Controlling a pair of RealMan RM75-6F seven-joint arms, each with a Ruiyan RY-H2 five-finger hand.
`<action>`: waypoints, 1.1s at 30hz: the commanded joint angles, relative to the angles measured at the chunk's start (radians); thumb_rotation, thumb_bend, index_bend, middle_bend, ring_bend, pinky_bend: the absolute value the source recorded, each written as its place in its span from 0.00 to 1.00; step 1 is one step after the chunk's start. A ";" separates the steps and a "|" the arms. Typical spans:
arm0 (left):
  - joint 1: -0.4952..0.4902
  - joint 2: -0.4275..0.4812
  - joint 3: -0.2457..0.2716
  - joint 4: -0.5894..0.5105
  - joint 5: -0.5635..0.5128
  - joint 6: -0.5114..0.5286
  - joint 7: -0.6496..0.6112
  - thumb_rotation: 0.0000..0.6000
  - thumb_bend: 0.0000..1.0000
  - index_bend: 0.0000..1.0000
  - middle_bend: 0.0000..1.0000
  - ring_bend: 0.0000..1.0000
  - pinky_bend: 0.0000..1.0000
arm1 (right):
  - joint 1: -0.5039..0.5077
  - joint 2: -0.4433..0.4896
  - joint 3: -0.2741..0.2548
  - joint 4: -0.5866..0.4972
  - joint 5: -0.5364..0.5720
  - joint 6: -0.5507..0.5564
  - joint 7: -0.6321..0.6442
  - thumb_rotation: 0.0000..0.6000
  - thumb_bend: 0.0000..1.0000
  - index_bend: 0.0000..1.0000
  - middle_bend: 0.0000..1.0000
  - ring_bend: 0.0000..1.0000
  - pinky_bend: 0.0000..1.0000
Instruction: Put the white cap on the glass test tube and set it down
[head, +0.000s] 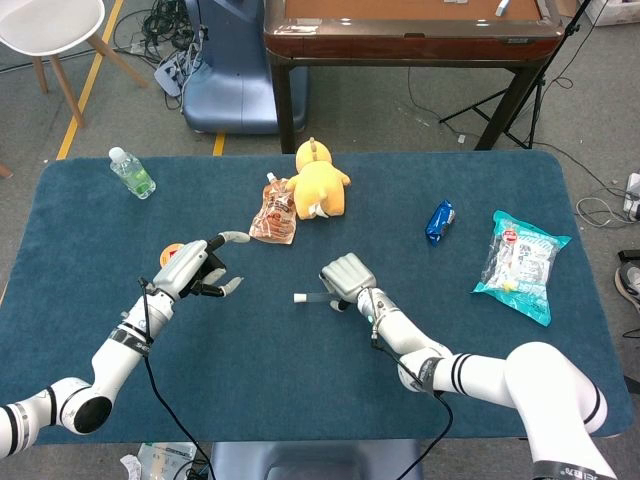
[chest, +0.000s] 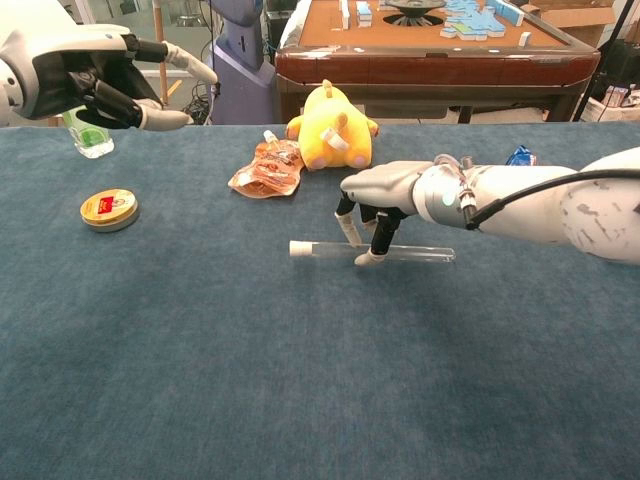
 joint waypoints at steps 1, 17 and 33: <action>-0.001 -0.003 0.000 0.002 0.000 -0.002 -0.002 1.00 0.32 0.22 1.00 1.00 1.00 | 0.002 -0.012 0.000 0.009 0.004 0.007 -0.011 1.00 0.59 0.68 0.87 1.00 1.00; -0.001 -0.013 0.002 0.007 0.008 -0.005 -0.007 1.00 0.32 0.22 1.00 1.00 1.00 | 0.001 -0.035 0.011 0.000 0.055 0.049 -0.092 1.00 0.27 0.49 0.85 1.00 1.00; 0.023 0.012 -0.006 0.024 -0.006 0.018 -0.020 1.00 0.32 0.22 1.00 1.00 1.00 | -0.039 0.098 0.103 -0.132 0.049 0.133 -0.032 1.00 0.16 0.43 0.85 0.99 1.00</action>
